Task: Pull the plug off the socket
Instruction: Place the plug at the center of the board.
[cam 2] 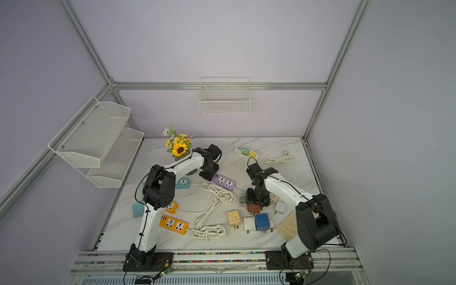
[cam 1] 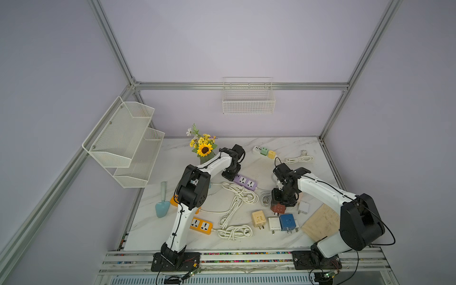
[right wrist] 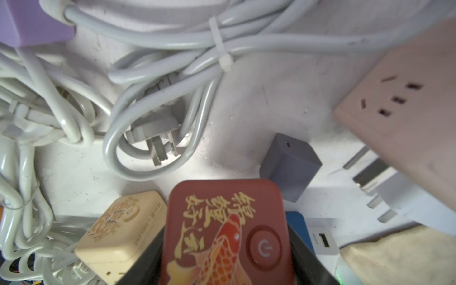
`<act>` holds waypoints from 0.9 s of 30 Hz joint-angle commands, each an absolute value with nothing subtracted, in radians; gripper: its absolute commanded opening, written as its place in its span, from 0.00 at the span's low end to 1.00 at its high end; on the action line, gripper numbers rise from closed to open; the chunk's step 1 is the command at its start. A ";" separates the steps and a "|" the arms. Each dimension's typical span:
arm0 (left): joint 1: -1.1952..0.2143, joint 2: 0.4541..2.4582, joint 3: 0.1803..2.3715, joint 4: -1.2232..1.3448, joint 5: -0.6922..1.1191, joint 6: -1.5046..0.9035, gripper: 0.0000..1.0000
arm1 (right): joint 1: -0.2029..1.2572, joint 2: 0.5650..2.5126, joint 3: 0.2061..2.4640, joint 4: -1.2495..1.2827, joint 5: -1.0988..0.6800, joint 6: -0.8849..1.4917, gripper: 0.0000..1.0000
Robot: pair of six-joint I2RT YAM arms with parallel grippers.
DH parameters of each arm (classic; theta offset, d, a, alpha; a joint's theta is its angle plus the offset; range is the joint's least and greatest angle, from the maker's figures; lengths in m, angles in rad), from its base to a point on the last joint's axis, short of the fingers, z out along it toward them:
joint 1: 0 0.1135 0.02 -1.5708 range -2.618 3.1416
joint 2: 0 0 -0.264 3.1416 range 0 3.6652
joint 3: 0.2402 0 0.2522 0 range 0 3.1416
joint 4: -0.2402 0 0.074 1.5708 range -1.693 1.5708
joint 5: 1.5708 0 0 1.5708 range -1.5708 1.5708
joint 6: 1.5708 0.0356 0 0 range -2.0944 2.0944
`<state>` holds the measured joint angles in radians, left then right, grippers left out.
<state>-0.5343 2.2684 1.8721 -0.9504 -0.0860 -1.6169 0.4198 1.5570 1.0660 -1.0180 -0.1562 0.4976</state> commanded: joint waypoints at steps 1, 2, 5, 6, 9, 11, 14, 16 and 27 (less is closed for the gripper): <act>-0.522 2.219 1.855 -0.967 -0.127 -1.628 0.11 | 0.414 1.592 1.110 -1.032 -0.179 0.509 0.30; -0.522 2.217 1.855 -0.962 -0.127 -1.625 0.15 | 0.414 1.599 1.115 -1.031 -0.179 0.509 0.30; -0.522 2.213 1.852 -0.960 -0.126 -1.621 0.23 | 0.413 1.620 1.132 -1.037 -0.178 0.512 0.31; -0.523 2.212 1.850 -0.959 -0.126 -1.620 0.24 | 0.413 1.622 1.134 -1.041 -0.181 0.514 0.31; -0.522 2.210 1.849 -0.959 -0.127 -1.618 0.26 | 0.413 1.627 1.132 -1.057 -0.184 0.524 0.32; -0.523 2.209 1.848 -0.959 -0.126 -1.618 0.27 | 0.412 1.629 1.120 -1.065 -0.175 0.526 0.32; -0.523 2.208 1.848 -0.959 -0.128 -1.618 0.27 | 0.412 1.630 1.102 -1.069 -0.148 0.526 0.33; -0.523 2.209 1.849 -0.959 -0.128 -1.617 0.27 | 0.411 1.638 1.097 -1.070 -0.134 0.529 0.35; -0.525 2.201 1.852 -0.956 -0.126 -1.605 0.46 | 0.389 1.667 1.090 -1.075 -0.052 0.520 0.42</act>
